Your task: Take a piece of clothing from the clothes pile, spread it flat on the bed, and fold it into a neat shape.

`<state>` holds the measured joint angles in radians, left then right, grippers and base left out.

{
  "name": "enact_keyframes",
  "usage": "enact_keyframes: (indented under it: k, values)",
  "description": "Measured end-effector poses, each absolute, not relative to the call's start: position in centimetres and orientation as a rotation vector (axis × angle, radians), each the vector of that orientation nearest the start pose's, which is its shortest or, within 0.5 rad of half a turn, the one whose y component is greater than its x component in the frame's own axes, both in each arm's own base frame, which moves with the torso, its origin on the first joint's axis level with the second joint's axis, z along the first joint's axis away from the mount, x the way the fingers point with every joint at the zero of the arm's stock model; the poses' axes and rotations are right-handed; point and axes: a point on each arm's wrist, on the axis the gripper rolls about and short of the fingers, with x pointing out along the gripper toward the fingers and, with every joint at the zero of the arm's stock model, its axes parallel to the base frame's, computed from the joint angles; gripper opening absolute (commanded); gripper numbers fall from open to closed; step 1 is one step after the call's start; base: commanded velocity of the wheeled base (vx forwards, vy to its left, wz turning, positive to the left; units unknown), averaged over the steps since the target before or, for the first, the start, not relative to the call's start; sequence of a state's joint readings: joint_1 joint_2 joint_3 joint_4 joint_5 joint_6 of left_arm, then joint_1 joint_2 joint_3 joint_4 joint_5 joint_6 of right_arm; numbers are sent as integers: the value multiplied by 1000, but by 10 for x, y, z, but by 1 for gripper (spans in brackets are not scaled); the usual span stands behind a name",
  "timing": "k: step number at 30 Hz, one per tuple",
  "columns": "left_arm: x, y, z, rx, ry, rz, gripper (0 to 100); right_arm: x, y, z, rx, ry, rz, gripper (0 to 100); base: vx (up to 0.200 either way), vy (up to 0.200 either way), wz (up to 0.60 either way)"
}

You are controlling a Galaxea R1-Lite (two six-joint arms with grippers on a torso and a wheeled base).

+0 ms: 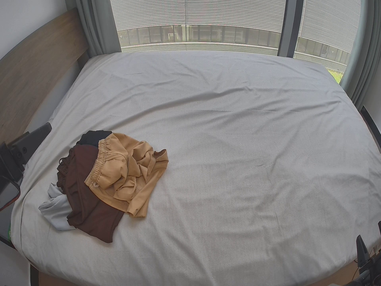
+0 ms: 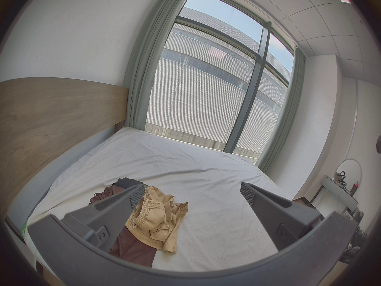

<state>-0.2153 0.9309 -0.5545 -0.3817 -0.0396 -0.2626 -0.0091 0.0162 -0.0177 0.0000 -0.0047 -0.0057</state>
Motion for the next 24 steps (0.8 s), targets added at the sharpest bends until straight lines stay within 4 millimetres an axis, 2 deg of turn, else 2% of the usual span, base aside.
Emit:
enact_keyframes:
  k: [24]
  values:
    - [113, -27, 245, -259, 43, -263, 100, -23, 0, 81, -6, -1, -14, 100, 0, 0, 0]
